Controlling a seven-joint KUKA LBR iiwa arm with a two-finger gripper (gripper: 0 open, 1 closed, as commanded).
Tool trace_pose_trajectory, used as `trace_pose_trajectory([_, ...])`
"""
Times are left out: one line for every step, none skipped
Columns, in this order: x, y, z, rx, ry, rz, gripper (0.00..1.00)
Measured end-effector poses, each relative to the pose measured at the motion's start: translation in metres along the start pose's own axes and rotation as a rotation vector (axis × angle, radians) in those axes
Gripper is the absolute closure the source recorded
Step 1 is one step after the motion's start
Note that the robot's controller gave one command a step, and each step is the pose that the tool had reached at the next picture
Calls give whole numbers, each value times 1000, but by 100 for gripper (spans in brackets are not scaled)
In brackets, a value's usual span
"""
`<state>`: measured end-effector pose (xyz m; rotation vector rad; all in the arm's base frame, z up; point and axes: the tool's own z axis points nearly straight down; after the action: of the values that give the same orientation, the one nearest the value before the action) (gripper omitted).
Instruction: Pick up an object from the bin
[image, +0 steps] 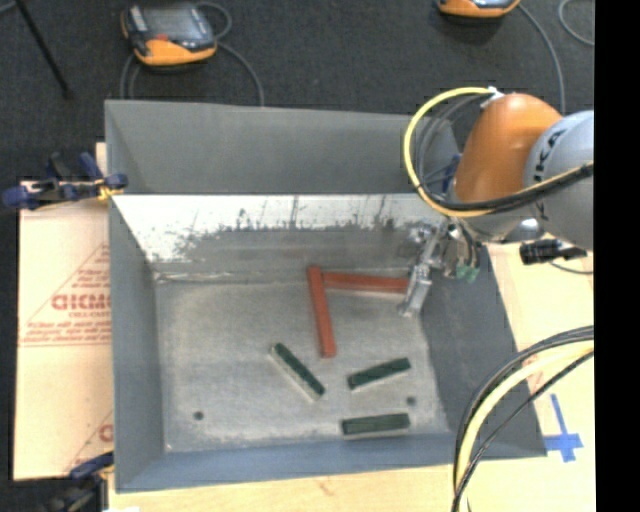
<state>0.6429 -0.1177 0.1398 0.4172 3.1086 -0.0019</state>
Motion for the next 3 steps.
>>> trace_pose_trajectory([5, 13, 51, -2, -1, 223, 0])
trace_pose_trajectory([0, 14, 68, 2, -1, 205, 100])
trace_pose_trajectory([0, 14, 68, 2, -1, 204, 100])
